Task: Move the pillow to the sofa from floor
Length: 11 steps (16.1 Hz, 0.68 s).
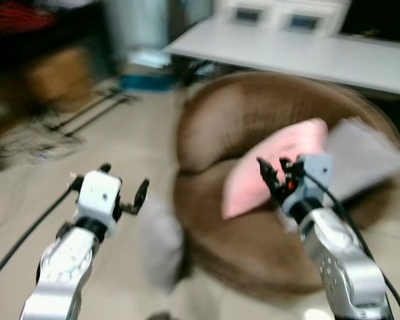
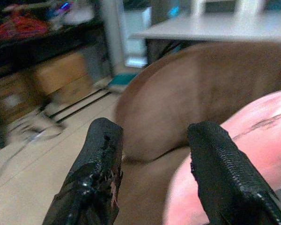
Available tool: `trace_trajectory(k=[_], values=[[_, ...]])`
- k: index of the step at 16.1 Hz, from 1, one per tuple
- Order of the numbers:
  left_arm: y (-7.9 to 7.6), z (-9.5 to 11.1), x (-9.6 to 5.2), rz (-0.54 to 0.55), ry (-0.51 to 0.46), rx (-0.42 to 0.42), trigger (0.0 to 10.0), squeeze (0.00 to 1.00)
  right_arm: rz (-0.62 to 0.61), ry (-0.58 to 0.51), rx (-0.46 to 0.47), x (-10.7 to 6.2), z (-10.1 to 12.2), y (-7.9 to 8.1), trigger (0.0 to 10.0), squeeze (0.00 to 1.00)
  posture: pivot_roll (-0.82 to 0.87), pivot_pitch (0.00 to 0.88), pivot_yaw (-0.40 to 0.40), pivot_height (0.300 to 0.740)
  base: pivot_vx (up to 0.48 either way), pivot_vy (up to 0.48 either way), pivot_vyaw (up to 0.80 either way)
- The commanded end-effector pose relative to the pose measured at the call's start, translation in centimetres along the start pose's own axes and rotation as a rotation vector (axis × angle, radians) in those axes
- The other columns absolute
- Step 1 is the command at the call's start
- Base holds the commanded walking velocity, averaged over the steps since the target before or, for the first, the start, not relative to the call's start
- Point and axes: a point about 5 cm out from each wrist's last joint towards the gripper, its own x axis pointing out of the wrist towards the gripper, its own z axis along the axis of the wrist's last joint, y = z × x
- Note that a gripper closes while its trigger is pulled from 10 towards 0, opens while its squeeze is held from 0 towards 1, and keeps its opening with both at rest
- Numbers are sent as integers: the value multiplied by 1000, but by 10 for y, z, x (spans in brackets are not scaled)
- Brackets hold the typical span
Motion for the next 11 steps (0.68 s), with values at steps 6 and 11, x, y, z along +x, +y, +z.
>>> trace_trajectory(k=[6, 11], values=[[5, 7, 0, 59, -32, 14, 10000, 0, 8, 29, 49, 0, -5, 1, 10000, 0, -53, 0, -10, 740, 0, 0, 794], [5, 8, 2, 65, -44, 0, 10000, 0, -6, 14, 59, -1, -4, 4, 10000, 0, -56, 0, -2, 740, 0, 0, 476]])
